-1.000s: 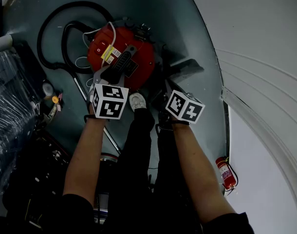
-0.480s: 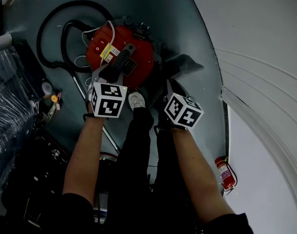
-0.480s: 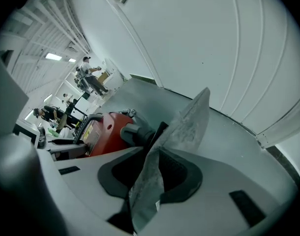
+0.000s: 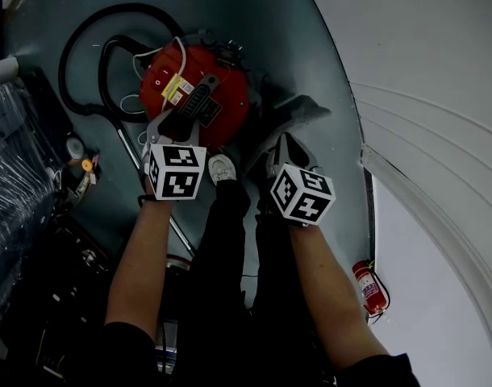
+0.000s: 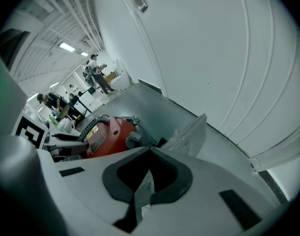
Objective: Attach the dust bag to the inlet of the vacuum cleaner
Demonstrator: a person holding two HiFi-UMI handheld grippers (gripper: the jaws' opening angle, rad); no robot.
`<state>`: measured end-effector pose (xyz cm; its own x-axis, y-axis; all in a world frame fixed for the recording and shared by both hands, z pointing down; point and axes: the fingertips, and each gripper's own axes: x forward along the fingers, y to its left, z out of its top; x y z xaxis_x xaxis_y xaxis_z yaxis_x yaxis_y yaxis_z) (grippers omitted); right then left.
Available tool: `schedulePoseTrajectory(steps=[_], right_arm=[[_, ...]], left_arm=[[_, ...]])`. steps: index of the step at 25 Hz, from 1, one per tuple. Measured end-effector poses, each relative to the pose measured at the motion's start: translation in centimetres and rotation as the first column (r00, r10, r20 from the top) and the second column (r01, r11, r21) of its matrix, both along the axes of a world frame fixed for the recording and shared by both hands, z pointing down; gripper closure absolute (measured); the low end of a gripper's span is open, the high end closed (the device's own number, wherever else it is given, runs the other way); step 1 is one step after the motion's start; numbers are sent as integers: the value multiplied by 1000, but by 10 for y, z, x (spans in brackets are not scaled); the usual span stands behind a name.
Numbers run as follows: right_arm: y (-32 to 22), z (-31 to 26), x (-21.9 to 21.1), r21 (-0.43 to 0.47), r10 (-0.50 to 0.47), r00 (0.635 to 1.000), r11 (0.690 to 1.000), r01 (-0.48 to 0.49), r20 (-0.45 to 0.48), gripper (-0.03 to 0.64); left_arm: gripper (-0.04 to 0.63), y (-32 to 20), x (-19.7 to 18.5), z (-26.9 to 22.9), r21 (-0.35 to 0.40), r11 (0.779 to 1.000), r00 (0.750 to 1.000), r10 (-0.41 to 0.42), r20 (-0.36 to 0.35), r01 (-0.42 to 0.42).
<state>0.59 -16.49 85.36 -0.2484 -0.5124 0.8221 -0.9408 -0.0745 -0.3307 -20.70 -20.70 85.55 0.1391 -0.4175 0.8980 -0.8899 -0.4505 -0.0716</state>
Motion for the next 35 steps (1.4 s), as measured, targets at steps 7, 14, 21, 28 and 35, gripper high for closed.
schedulePoseTrajectory(steps=[7,14,21,28,35], right_arm=[[3,-20,-10,40,-127,991,991,129,-34,618],[2,-76,-18,100,-142,990,985,140,17,618],[-8,-199,-28,175,-169,982,973,153,80,618],[-28,-357,-18,358,-190,982,916,180,-9,618],[-71,-545,-27,611,-244,962,745,267,-122,618]], left_arm=[[477,5,2,-41,116,986,993,-115,-9,116],[595,19,15,-107,149,940,945,-282,-167,307],[595,22,41,-226,182,904,891,-316,-325,387],[595,8,66,-385,304,880,889,-230,-397,364],[595,-15,64,-559,479,792,886,-162,-433,379]])
